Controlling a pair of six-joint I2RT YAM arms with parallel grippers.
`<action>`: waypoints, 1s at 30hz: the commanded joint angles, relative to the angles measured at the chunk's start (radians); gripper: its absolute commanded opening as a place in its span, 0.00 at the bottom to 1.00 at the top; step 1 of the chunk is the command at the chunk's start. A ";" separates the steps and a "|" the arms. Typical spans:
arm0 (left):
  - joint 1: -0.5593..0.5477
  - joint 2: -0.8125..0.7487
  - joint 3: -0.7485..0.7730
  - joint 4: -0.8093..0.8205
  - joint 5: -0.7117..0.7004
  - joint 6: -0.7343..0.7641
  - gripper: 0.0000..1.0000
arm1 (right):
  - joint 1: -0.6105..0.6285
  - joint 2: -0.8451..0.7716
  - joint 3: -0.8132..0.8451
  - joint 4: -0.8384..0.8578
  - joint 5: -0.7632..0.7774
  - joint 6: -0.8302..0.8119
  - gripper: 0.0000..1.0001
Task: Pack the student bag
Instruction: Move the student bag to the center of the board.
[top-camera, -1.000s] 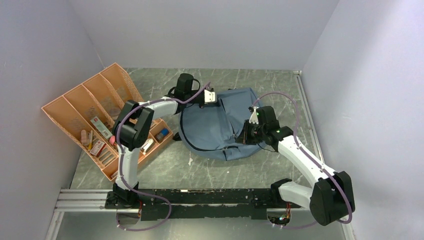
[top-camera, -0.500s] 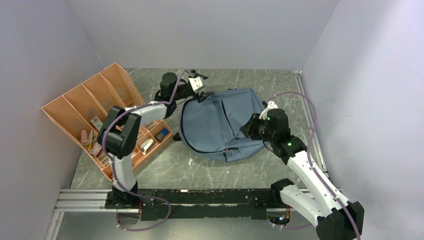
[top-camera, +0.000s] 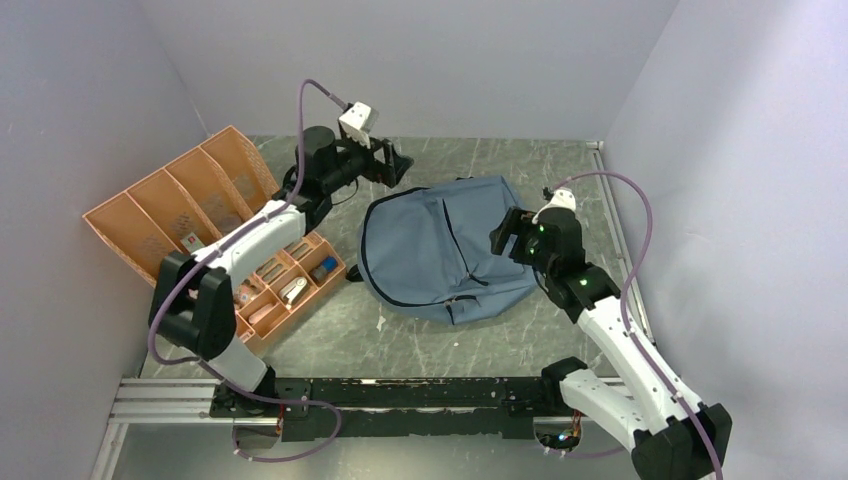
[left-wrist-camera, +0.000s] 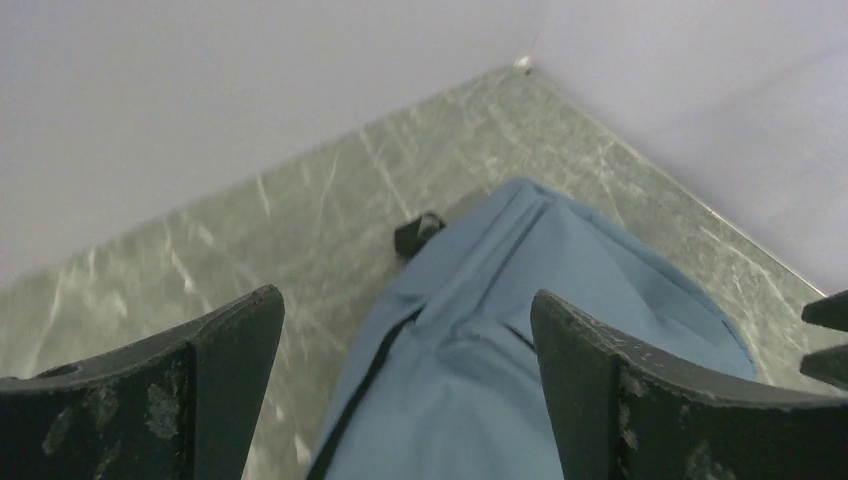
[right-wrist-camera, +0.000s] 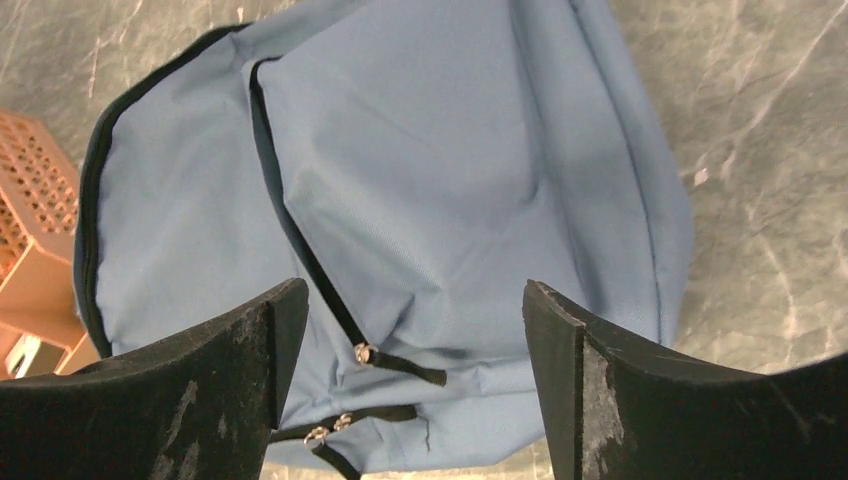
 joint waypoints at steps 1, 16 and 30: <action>0.041 -0.078 0.081 -0.417 -0.104 -0.109 0.97 | 0.002 0.045 0.071 -0.041 0.111 -0.036 0.82; 0.149 -0.532 -0.164 -0.696 -0.278 -0.109 0.97 | 0.002 0.058 0.147 -0.005 -0.003 -0.113 0.96; 0.149 -0.922 -0.400 -0.746 -0.603 -0.198 0.97 | 0.002 0.044 0.176 0.067 -0.019 -0.167 1.00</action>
